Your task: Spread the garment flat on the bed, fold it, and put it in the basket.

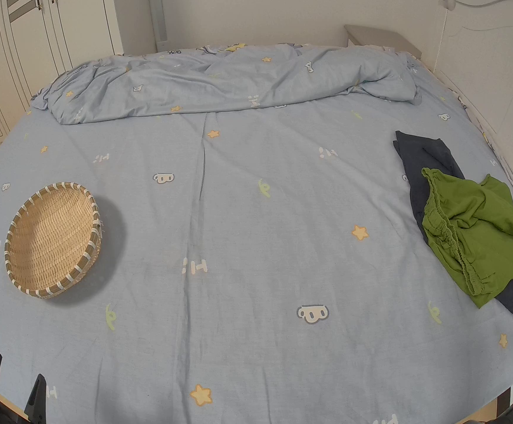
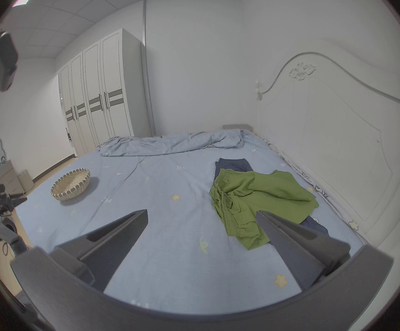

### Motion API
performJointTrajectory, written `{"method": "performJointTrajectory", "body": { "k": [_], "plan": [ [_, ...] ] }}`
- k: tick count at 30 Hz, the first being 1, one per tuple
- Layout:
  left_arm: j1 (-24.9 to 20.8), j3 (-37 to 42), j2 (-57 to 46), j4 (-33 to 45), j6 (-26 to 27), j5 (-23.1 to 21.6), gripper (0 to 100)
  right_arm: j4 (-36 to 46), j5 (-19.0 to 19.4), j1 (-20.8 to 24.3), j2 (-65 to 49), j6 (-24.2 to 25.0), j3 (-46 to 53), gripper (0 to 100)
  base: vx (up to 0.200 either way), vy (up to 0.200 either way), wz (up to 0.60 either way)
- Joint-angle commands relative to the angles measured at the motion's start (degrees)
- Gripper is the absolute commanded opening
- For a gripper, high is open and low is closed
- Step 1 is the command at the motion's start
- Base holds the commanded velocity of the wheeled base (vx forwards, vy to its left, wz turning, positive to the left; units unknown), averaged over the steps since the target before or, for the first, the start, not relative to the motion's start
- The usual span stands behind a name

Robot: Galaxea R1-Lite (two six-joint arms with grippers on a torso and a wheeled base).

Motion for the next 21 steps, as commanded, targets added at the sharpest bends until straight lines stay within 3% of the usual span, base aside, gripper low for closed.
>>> {"method": "performJointTrajectory", "body": {
  "k": [1, 6, 10, 21],
  "plan": [
    [-0.02, 1.01, -0.84, -0.01, -0.02, 0.04, 100, 4.78, -0.19, 2.77, 35.33, 0.57, -16.78, 100, 0.000, 0.000, 0.00],
    [0.06, 0.92, -0.84, -0.01, -0.02, 0.04, 100, -8.40, -2.56, 1.37, 58.01, -3.21, -19.77, 100, 0.000, 0.000, 0.00],
    [-0.02, 0.92, -0.84, -0.01, -0.02, 0.04, 100, -16.14, -5.46, 0.67, 71.72, -3.56, -25.22, 100, 0.000, 0.000, 0.00],
    [0.06, 0.92, -0.84, -0.01, -0.02, 0.04, 100, -15.70, -5.72, 1.19, 85.51, -3.65, -39.63, 100, 0.000, 0.000, 0.00]
  ]
}}
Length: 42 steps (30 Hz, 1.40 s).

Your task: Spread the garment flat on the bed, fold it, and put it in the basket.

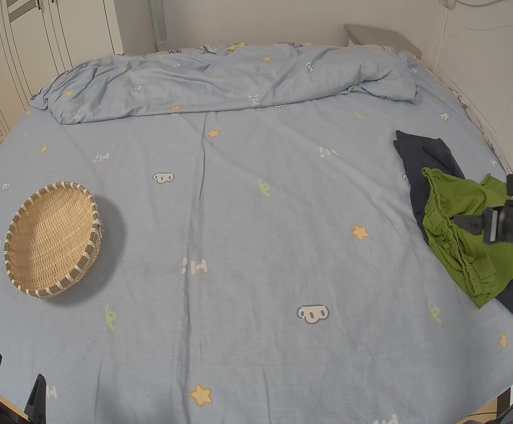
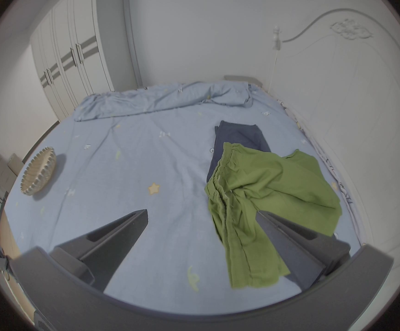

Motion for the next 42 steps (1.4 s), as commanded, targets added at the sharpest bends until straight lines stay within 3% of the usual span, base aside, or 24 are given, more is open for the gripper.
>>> {"method": "performJointTrajectory", "body": {
  "k": [1, 19, 20, 34, 40, 42],
  "plan": [
    [0.06, 0.92, -0.84, -0.01, -0.02, 0.02, 100, -3.82, -2.13, 0.22, 29.87, -1.22, -17.45, 100, 0.000, 0.000, 0.00],
    [0.06, 0.92, -0.84, -0.01, -0.02, 0.02, 100, -2.06, -2.04, -0.40, 30.39, -1.13, -18.85, 100, 0.000, 0.000, 0.00],
    [0.06, 0.92, -0.84, -0.01, -0.02, 0.02, 100, -2.06, -1.95, -0.40, 30.39, -1.05, -18.94, 0, 0.000, 0.000, 0.00],
    [0.06, 0.92, -0.84, -0.01, -0.02, 0.02, 100, -1.53, -1.95, -0.40, 32.42, 0.80, -21.93, 0, 0.000, 0.000, 0.00],
    [-0.02, 0.92, -0.84, -0.01, -0.02, 0.02, 100, 5.15, -1.77, 1.10, 28.99, 4.67, -25.36, 0, 0.000, 0.000, 0.00],
    [0.06, 0.92, -0.84, -0.01, -0.02, 0.02, 100, 9.72, -1.51, 4.52, 26.79, 7.30, -29.14, 0, 0.000, 0.000, 0.00]
  ]
}}
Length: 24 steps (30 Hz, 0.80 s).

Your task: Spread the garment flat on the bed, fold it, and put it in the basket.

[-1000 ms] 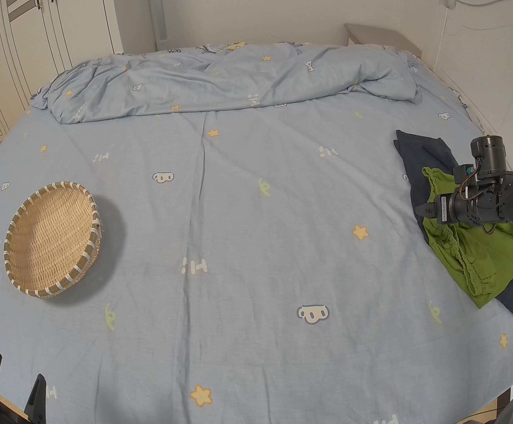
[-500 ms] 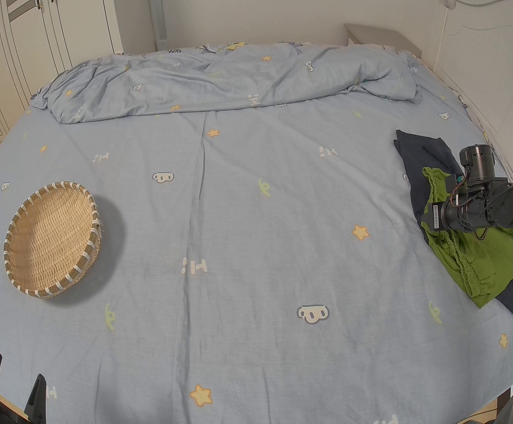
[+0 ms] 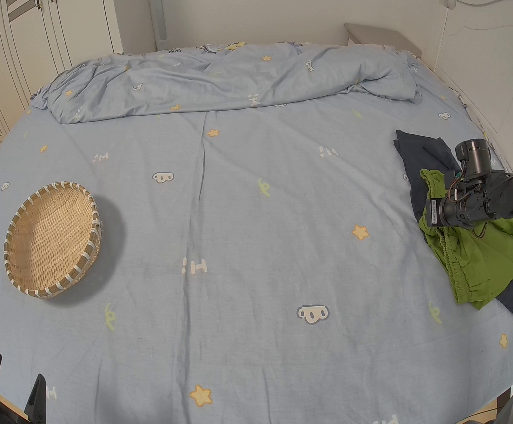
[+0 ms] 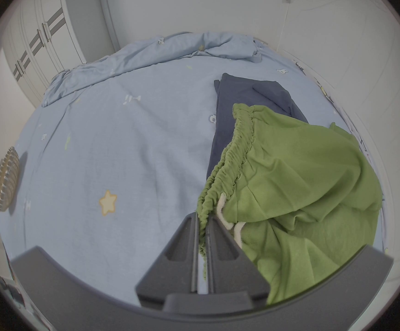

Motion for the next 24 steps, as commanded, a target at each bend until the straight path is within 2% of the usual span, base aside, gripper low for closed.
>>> {"method": "performJointTrajectory", "body": {
  "k": [1, 4, 5, 7, 11, 13, 14, 15, 16, 18, 20, 21, 22, 24],
  "plan": [
    [-0.02, 0.92, -0.84, -0.04, -0.02, 0.02, 100, 5.53, 0.38, 4.63, -4.95, 3.53, -6.06, 0, 0.000, 0.000, 0.00],
    [-0.02, 0.92, -0.84, -0.04, -0.02, 0.02, 100, 13.44, 0.38, 10.25, -6.09, 7.83, -13.45, 0, 0.000, 0.000, 0.00],
    [-0.02, 0.92, -0.84, -0.04, -0.02, 0.02, 100, 13.44, 0.38, 10.25, -6.09, 7.83, -13.45, 0, 0.000, 0.000, 0.00],
    [0.06, 0.92, -0.84, -0.04, -0.02, 0.02, 100, 21.44, 0.38, 17.99, -6.00, 14.07, -20.74, 0, 0.000, 0.000, 0.00],
    [0.06, 0.92, -0.84, -0.04, -0.02, 0.02, 100, 22.67, 0.47, 24.40, -5.65, 17.06, -25.40, 0, 0.000, 0.000, 0.00],
    [-0.02, 0.92, -0.84, -0.04, -0.02, 0.02, 100, 22.67, 0.47, 24.67, -5.65, 17.06, -25.49, 0, 0.000, 0.000, 0.00],
    [0.06, 0.92, -0.84, -0.04, -0.02, 0.02, 100, 22.76, 0.47, 29.68, -5.12, 17.68, -27.95, 0, 0.000, 0.000, 0.00],
    [0.06, 0.92, -0.84, -0.04, -0.02, 0.02, 100, 22.76, 0.47, 29.68, -5.12, 17.68, -27.95, 0, 0.000, 0.000, 0.00],
    [0.06, 1.01, -0.84, -0.04, -0.02, 0.02, 100, 22.94, 0.11, 34.77, -4.77, 18.82, -30.15, 0, 0.000, 0.000, 0.00],
    [0.06, 0.92, -0.84, -0.04, -0.02, 0.02, 100, 23.11, 0.03, 36.53, -4.77, 19.44, -31.11, 0, 0.000, 0.000, 0.00],
    [-0.02, 1.01, -0.84, -0.04, -0.02, 0.02, 100, 23.20, 0.03, 41.10, -4.77, 22.69, -33.31, 0, 0.000, 0.000, 0.00],
    [0.06, 0.92, -0.84, -0.04, -0.02, 0.02, 100, 23.20, 0.03, 41.10, -4.77, 22.69, -33.31, 0, 0.000, 0.000, 0.00],
    [-0.02, 0.92, -0.84, -0.04, -0.02, 0.02, 100, 23.11, -0.06, 44.18, -4.86, 24.71, -33.57, 0, 0.000, 0.000, 0.00],
    [0.06, 0.92, -0.84, -0.04, -0.02, 0.02, 100, 22.94, -0.06, 46.20, -4.86, 25.50, -33.57, 0, 0.000, 0.000, 0.00]
  ]
}}
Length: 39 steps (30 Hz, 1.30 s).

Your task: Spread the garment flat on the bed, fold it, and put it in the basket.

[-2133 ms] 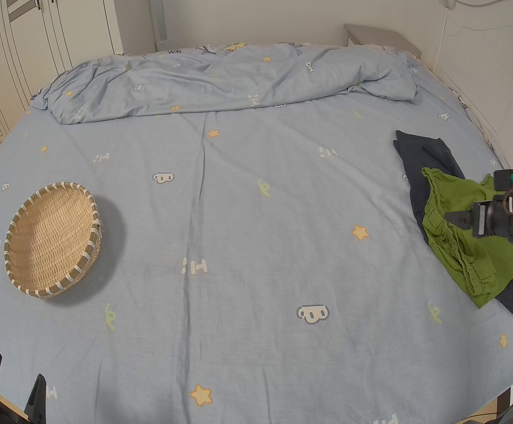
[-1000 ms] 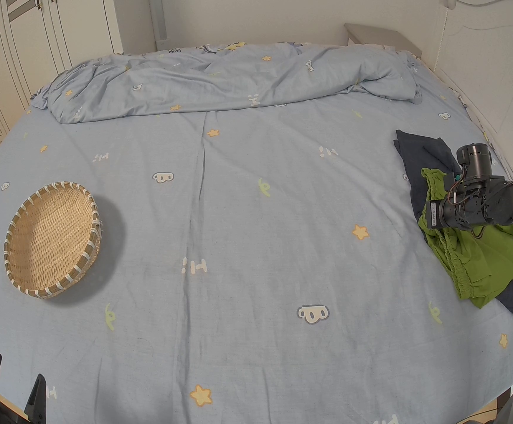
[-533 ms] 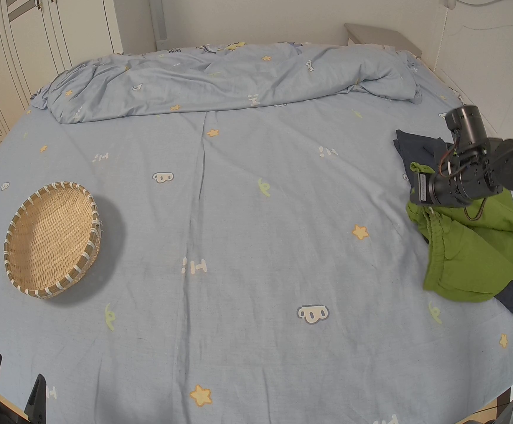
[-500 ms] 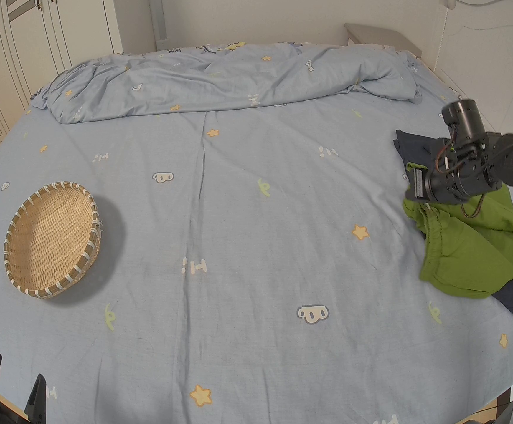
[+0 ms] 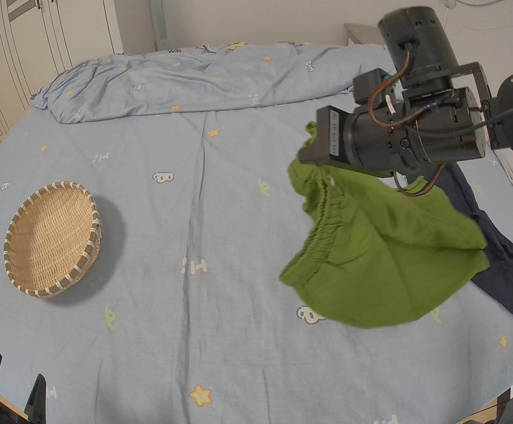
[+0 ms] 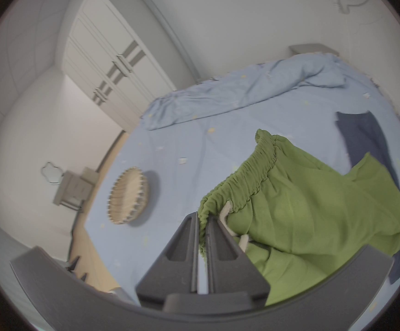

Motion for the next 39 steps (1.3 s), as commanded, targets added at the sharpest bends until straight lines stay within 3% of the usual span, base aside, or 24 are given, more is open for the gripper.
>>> {"method": "performJointTrajectory", "body": {
  "k": [1, 7, 16, 17, 26, 34, 35, 39],
  "plan": [
    [-0.02, 1.01, -0.84, -0.01, -0.02, 0.02, 100, 0.11, -0.23, 9.43, -0.21, 3.79, -3.00, 0, 0.000, 0.000, 0.00],
    [-0.02, 0.92, -0.84, -0.01, -0.02, 0.02, 100, -1.12, -0.23, 11.63, 0.32, 4.49, -0.36, 0, 0.000, 0.000, 0.00],
    [0.06, 0.92, -0.84, -0.01, -0.02, 0.02, 100, -12.19, 0.12, 11.10, 4.89, 3.96, 7.81, 0, 0.000, 0.000, 0.00],
    [-0.02, 0.92, -0.84, -0.01, -0.02, 0.02, 100, -12.37, 0.12, 11.28, 5.68, 3.79, 7.64, 100, 0.000, 0.000, 0.00],
    [-0.02, 1.01, -0.84, -0.01, 0.07, 0.02, 100, -12.37, -0.15, 10.75, 8.85, 3.52, 8.08, 100, 0.000, 0.000, 0.00],
    [-0.02, 0.92, -0.84, -0.01, 0.07, -0.07, 100, -12.37, 0.29, 3.54, 6.91, 4.14, 13.18, 100, 0.000, 0.000, 0.00],
    [-0.02, 0.92, -0.84, 0.16, 0.86, -0.16, 100, -12.54, 1.26, -0.33, 2.96, 4.23, 18.62, 100, 0.000, 0.000, 0.00],
    [-0.02, 0.92, -0.84, 0.25, 1.65, -0.60, 100, -13.77, 3.19, -4.63, -0.91, 4.23, 24.60, 100, 0.000, 0.000, 0.00]
  ]
}}
